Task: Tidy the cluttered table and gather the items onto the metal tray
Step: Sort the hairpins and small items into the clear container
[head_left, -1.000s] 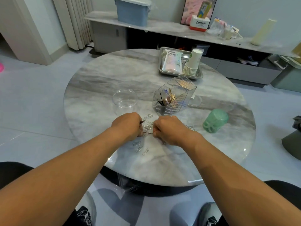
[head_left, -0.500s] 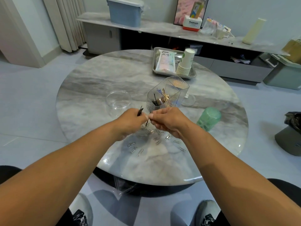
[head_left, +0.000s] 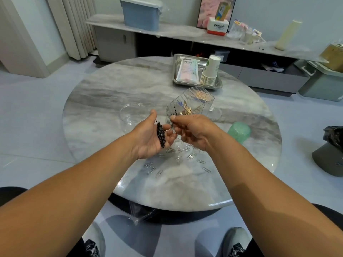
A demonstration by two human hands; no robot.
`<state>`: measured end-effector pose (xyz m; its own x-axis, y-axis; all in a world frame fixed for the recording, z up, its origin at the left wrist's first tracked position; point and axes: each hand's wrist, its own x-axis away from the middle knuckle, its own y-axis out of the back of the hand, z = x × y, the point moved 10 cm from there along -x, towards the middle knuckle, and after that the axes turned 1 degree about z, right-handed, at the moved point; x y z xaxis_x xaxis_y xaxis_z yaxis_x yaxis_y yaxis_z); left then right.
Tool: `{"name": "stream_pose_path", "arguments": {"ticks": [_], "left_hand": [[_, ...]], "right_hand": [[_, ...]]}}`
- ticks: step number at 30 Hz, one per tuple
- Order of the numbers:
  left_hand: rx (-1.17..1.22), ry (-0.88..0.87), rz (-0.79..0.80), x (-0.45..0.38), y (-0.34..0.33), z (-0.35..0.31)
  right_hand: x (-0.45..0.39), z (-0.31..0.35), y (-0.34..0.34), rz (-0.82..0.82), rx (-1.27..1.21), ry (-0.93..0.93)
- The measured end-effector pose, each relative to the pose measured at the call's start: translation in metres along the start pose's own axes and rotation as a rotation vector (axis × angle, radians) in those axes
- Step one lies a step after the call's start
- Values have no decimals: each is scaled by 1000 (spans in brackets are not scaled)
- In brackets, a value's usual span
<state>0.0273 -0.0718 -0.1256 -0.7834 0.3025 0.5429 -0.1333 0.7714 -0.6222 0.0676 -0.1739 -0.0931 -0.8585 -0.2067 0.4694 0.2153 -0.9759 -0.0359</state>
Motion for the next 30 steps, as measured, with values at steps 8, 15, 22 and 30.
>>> {"name": "stream_pose_path", "arguments": {"ticks": [8,15,22,30], "left_hand": [[-74,26,56,-2,-15,5],[146,42,114,9,-28,-7],[166,121,146,20,-50,4],[58,143,35,18,-49,7]], "right_hand": [[15,21,-11,-52,393,191],[34,45,-22,-135,547,708],[58,48,-37,-438,933,1044],[49,38,-32,-394,907,947]]}}
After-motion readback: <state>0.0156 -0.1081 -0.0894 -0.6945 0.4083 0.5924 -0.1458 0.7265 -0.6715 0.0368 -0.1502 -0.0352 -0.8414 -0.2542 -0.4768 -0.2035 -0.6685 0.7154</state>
